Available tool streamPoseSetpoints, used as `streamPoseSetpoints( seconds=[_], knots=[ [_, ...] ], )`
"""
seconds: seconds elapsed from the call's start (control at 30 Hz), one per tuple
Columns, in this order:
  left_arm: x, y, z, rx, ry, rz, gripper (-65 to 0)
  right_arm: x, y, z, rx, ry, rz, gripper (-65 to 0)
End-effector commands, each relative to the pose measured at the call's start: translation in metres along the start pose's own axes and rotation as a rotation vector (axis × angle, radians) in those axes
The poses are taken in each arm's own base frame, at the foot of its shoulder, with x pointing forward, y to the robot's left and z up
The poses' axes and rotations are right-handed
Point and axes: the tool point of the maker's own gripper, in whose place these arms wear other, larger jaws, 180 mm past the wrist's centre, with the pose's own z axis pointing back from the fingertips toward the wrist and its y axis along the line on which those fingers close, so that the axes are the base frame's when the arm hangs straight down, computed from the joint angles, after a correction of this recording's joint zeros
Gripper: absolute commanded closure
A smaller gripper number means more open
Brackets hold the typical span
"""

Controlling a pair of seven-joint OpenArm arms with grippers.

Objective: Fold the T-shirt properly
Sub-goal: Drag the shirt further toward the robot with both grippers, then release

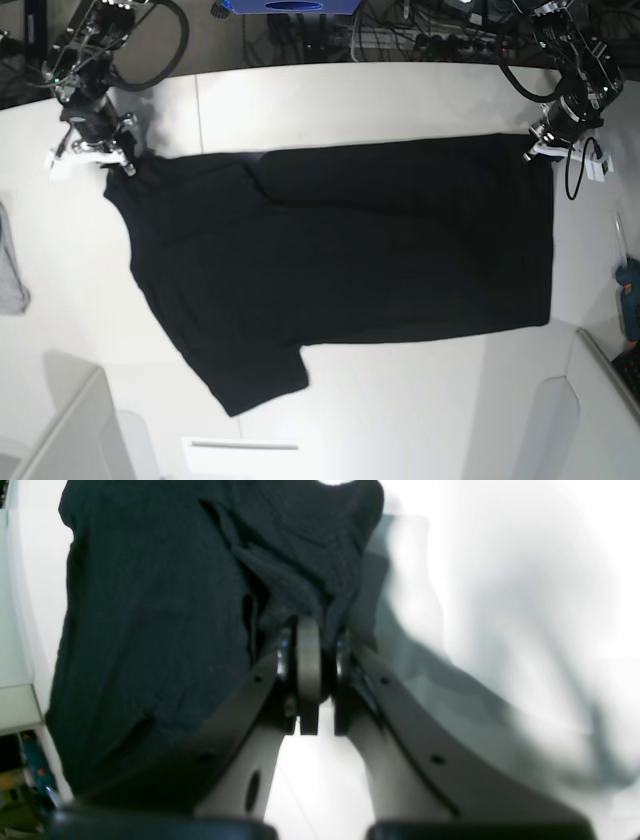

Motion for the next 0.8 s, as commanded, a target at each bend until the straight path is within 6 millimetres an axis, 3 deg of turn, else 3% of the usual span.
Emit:
streamPoseSetpoints(
  seconds=[0.0, 0.2, 0.43, 0.77],
  knots=[
    [0.013, -0.004, 0.006, -0.012, -0.04, -0.026, 0.0, 0.009, 0.001, 0.005, 0.008, -0.029, 0.018, 0.0],
    [0.013, -0.005, 0.015, -0.006, -0.048, -0.058, 0.0, 0.003, -0.006, 0.016, -0.013, -0.023, 0.036, 0.0],
    [-0.004, 0.009, 0.024, 0.027, -0.008, -0.069, 0.0, 0.0, -0.01, 0.033, -0.031, -0.024, 0.072, 0.0],
    [-0.021, 0.021, 0.04, 0.063, 0.026, -0.104, 0.0, -0.02, -0.033, 0.046, -0.087, 0.021, 0.069, 0.0]
  ],
)
